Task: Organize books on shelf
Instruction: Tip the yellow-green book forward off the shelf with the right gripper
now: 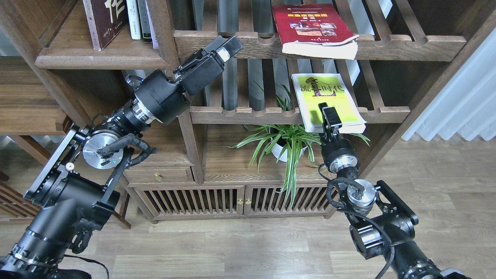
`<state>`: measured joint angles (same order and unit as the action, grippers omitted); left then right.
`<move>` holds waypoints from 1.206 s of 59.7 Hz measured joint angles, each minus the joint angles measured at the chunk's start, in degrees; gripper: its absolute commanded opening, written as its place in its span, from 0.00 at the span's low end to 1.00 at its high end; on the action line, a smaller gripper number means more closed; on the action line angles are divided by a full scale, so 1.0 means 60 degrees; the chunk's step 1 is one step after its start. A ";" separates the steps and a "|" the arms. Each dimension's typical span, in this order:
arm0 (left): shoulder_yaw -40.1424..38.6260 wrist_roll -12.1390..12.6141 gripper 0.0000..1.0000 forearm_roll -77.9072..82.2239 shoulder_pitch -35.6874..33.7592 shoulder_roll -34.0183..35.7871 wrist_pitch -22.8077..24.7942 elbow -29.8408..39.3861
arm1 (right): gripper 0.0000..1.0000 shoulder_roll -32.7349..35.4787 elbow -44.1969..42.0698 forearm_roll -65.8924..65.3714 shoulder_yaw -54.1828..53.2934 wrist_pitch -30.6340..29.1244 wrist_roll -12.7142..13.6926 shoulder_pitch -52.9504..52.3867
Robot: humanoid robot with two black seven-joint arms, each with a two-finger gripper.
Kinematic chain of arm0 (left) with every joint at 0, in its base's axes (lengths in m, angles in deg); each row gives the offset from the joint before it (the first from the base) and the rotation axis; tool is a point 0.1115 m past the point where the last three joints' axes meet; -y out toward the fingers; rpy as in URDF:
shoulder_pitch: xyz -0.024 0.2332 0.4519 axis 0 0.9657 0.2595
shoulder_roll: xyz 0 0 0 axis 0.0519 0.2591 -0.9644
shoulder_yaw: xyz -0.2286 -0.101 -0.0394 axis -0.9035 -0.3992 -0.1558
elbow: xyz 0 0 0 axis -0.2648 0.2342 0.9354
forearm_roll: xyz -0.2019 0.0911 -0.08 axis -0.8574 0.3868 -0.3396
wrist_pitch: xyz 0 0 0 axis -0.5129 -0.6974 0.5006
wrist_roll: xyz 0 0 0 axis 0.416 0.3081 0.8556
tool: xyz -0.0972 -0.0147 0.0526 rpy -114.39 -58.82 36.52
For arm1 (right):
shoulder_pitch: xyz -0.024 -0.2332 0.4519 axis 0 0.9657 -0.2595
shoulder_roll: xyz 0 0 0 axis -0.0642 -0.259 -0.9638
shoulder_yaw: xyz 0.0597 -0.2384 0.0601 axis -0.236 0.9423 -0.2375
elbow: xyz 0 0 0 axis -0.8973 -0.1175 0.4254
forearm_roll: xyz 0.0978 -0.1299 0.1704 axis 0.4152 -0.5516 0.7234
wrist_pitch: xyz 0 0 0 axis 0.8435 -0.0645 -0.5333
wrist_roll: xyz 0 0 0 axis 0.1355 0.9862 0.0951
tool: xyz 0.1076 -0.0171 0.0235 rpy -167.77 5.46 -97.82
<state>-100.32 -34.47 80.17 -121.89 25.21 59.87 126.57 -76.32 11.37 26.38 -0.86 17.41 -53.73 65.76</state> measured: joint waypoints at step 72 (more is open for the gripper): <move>0.0028 0.0028 0.98 -0.0011 0.0967 0.0000 0.0000 0.0023 | 0.05 0.0000 0.0197 0.0525 -0.0577 -0.0082 -0.0703 -0.0007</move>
<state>-100.15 -34.30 80.11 -116.09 25.21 59.87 126.71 -76.32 12.55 29.53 -4.32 16.92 -57.95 65.71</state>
